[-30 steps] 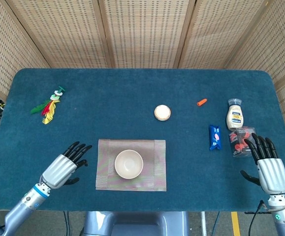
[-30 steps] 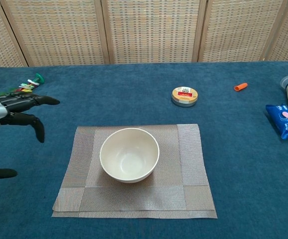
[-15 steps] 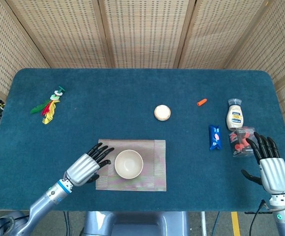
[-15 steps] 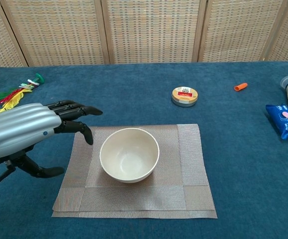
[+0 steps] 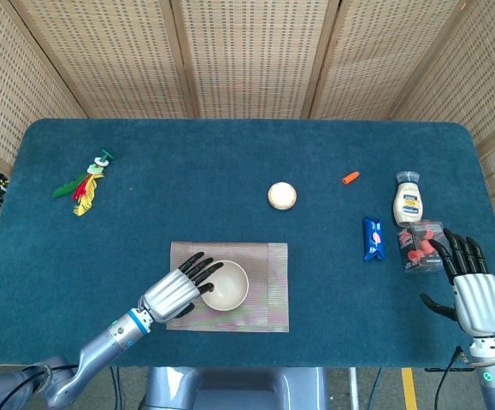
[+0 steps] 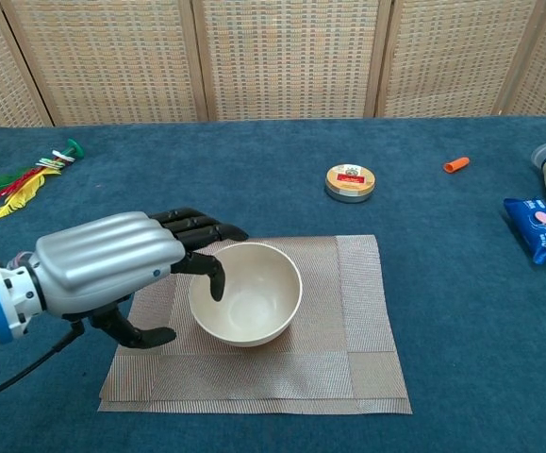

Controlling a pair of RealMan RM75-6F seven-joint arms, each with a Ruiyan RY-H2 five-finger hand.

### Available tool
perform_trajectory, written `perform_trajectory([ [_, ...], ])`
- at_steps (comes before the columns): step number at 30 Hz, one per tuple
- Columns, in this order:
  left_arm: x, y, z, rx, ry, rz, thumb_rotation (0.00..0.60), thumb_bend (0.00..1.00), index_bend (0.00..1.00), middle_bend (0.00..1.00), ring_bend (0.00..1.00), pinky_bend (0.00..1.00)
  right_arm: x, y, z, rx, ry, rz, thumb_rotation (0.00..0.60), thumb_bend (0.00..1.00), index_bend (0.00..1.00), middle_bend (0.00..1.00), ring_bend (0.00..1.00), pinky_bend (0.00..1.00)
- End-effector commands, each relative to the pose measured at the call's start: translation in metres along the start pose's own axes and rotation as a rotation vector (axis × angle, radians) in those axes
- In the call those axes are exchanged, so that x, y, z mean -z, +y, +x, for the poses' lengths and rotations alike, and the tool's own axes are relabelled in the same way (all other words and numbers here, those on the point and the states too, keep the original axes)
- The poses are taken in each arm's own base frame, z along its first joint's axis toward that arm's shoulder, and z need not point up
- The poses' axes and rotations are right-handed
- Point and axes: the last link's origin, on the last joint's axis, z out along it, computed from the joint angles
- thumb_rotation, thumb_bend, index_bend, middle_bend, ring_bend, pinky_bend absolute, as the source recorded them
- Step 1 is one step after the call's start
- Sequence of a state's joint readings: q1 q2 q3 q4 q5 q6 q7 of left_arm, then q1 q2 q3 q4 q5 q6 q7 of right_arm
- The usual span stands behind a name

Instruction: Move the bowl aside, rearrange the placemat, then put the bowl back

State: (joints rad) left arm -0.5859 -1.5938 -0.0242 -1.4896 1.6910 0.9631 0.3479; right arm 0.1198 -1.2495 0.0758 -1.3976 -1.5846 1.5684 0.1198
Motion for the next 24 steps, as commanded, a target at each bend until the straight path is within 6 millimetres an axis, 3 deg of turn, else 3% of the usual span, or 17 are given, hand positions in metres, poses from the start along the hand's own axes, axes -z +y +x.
perform_trajectory([
  [1, -0.007, 0.002, -0.003, -0.011, -0.007, -0.001, 0.600, 0.33, 0.37, 0.00, 0.00, 0.00, 0.000, 0.002, 0.002, -0.007, 0.007, -0.007, 0.600, 0.12, 0.16, 0.00, 0.00, 0.00],
  [12, -0.022, 0.001, -0.014, -0.027, -0.005, 0.033, 0.600, 0.37, 0.49, 0.00, 0.00, 0.00, 0.000, 0.002, 0.004, -0.015, 0.020, -0.005, 0.600, 0.13, 0.16, 0.00, 0.00, 0.00],
  [18, -0.027, 0.000, -0.017, -0.032, 0.025, 0.056, 0.600, 0.41, 0.73, 0.00, 0.00, 0.00, 0.000, 0.002, 0.004, -0.021, 0.021, -0.005, 0.600, 0.12, 0.16, 0.00, 0.00, 0.00],
  [24, -0.028, 0.001, -0.018, -0.025, 0.050, 0.069, 0.600, 0.47, 0.82, 0.00, 0.00, 0.00, 0.000, 0.001, 0.005, -0.026, 0.028, -0.002, 0.600, 0.12, 0.16, 0.00, 0.00, 0.00],
])
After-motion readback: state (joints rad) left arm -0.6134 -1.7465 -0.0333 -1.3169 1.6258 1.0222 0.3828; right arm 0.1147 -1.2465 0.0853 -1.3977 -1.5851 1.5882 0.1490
